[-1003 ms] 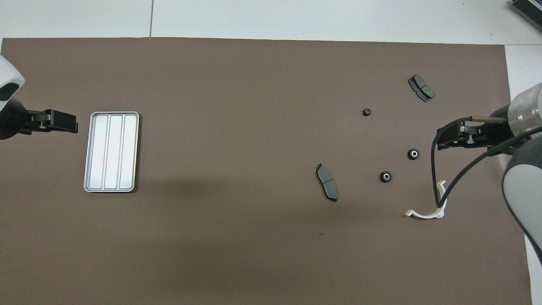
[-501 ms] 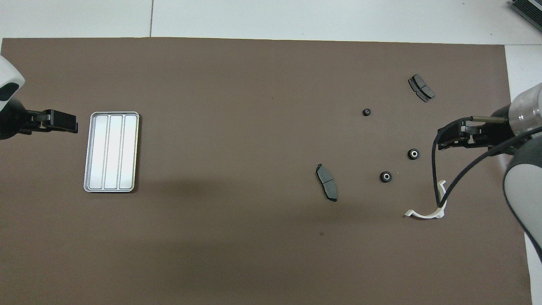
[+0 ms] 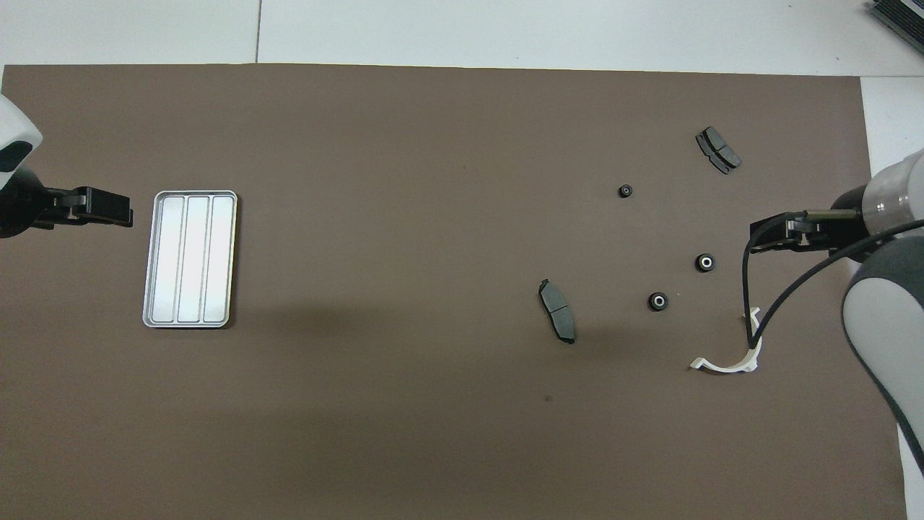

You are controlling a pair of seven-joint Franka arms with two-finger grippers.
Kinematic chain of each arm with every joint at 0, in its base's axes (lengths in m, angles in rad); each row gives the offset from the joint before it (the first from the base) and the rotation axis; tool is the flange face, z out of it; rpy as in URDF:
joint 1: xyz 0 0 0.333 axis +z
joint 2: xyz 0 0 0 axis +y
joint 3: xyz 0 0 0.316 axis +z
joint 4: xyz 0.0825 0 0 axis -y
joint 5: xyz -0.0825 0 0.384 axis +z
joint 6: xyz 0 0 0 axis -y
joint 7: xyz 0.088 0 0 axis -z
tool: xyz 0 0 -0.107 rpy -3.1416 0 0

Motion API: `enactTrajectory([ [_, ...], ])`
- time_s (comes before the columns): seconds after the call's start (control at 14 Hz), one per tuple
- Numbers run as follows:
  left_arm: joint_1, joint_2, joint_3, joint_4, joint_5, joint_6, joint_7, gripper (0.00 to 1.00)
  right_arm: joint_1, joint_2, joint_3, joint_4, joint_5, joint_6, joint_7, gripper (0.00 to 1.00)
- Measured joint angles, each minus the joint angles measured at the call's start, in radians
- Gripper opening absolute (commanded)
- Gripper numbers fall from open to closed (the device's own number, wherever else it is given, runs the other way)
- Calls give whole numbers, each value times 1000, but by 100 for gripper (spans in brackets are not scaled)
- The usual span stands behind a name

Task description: Pick bearing gear from pile to tray

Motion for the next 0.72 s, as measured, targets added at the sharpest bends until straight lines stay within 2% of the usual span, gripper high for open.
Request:
enactTrajectory([
  [0.43,-1,0,-7,0,0,-1,3,100,-27,11,-1,-231,0,253,-107,100],
  [0.72,-1,0,-6,0,0,-3,3,100,-50,81,-1,-303,0,408,-123,100],
])
